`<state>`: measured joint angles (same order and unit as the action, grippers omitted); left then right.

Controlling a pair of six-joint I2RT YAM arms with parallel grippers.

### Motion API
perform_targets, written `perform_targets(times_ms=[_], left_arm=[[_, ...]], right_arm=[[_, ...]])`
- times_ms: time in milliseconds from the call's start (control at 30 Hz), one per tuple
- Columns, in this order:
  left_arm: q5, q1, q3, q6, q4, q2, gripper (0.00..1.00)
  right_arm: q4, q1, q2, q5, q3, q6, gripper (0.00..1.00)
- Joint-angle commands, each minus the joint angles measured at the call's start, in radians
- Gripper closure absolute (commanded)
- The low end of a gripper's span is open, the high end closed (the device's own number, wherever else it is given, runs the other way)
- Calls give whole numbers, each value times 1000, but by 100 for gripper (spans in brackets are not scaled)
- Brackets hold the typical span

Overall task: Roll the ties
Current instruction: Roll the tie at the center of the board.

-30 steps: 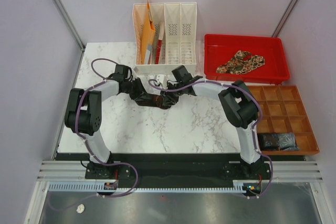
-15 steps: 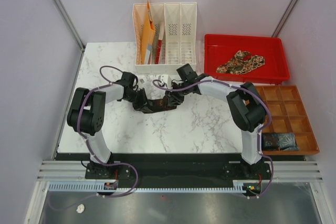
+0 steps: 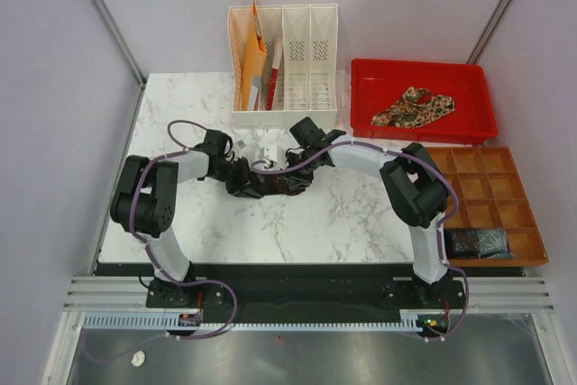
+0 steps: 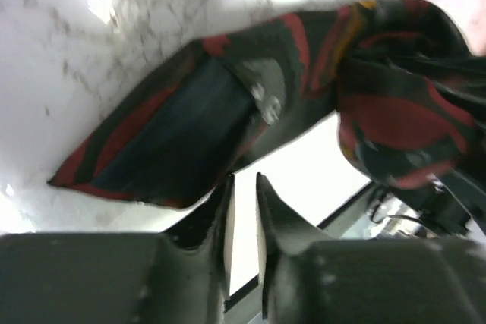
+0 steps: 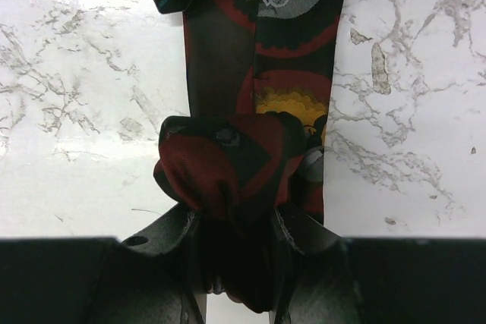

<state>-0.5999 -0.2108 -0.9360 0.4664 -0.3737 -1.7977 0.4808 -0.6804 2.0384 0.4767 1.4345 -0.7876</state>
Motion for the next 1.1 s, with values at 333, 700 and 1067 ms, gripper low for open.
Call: perform_targets(times_ms=[333,700,1067], left_arm=[[-222,-22,88,265,401,126,51],[-202,-76,89,379,539,20,50],[-94,-65,66,306,419,-46,88]], right_arm=[[173,-31,83,-98,90,-75,100],[176,-34,92,-79,116,-44,100],[182,-30,82,-63,109,-45,80]])
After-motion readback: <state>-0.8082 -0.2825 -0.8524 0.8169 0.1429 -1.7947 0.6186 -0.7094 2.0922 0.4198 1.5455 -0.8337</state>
